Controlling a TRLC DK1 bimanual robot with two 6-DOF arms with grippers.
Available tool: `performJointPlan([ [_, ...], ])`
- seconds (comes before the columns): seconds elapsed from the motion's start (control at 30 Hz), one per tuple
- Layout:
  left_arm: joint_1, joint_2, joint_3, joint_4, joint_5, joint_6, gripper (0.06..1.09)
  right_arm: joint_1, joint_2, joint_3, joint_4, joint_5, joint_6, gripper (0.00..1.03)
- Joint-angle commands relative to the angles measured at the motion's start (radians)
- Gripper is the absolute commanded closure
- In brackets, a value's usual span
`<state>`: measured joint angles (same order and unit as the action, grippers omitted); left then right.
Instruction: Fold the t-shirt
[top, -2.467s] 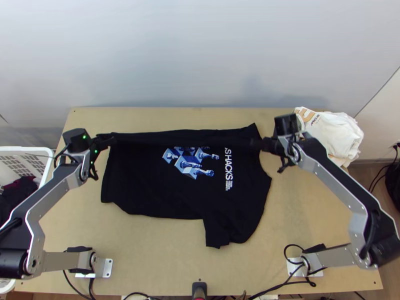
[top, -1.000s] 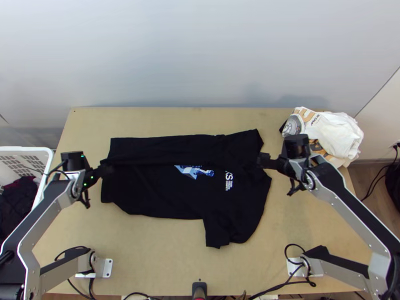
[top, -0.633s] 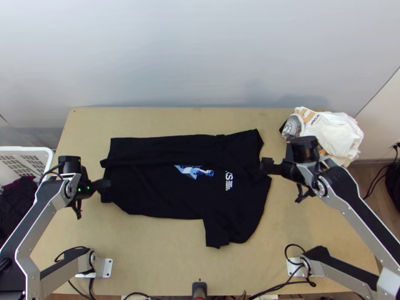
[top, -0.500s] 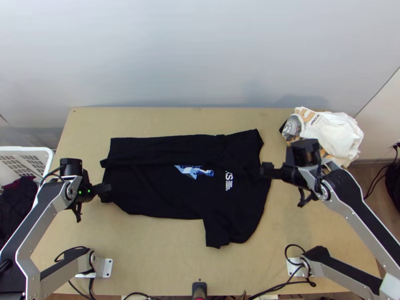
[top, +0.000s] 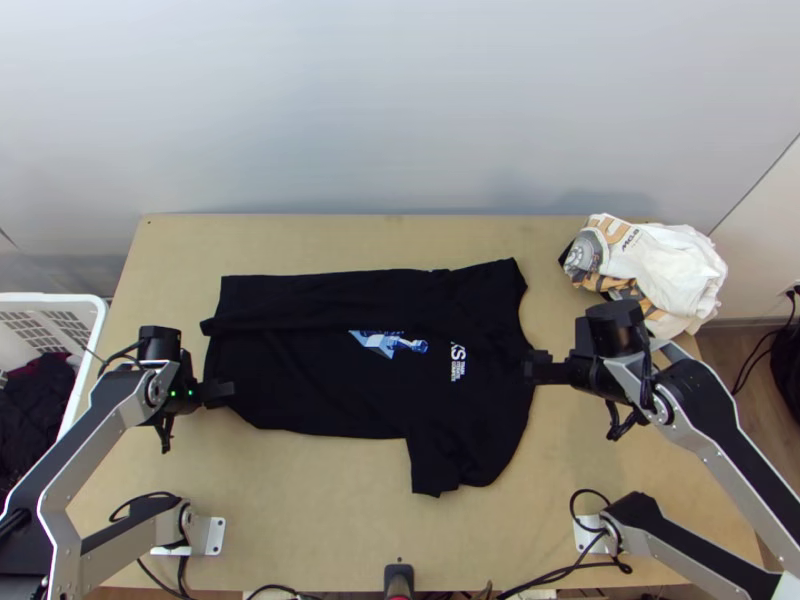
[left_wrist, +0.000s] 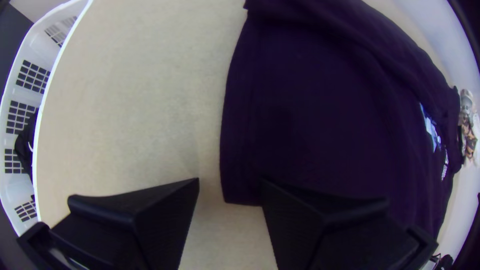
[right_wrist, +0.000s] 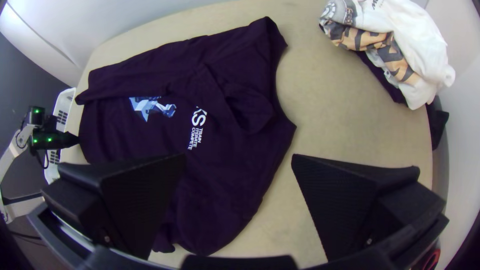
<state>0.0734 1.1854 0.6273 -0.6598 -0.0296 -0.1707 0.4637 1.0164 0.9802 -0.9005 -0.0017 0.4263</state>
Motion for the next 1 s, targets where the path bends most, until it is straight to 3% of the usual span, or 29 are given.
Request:
performJointPlan([
  [0.0, -0.018, 0.033, -0.028, 0.074, -0.003, 0.004, 0.61, 0.004, -0.013, -0.017, -0.015, -0.014, 0.002, 0.05],
  [0.07, -0.018, 0.037, -0.035, 0.104, -0.001, 0.008, 0.76, 0.004, -0.013, -0.017, -0.026, -0.018, 0.002, 0.05],
  [0.2, -0.023, 0.048, -0.037, 0.124, -0.001, 0.016, 0.88, 0.029, -0.015, -0.029, -0.057, -0.055, 0.0, 0.07],
  [0.27, -0.024, 0.051, -0.037, 0.143, -0.001, 0.033, 1.05, 0.059, -0.015, -0.046, -0.08, -0.089, -0.001, 0.07],
  [0.6, -0.014, 0.008, -0.006, 0.144, -0.012, 0.033, 1.05, 0.184, 0.034, -0.147, -0.109, -0.227, -0.009, 0.07],
  [0.97, -0.011, -0.05, 0.052, 0.106, -0.027, 0.031, 1.05, 0.38, 0.22, -0.229, -0.008, -0.253, 0.0, 0.07],
])
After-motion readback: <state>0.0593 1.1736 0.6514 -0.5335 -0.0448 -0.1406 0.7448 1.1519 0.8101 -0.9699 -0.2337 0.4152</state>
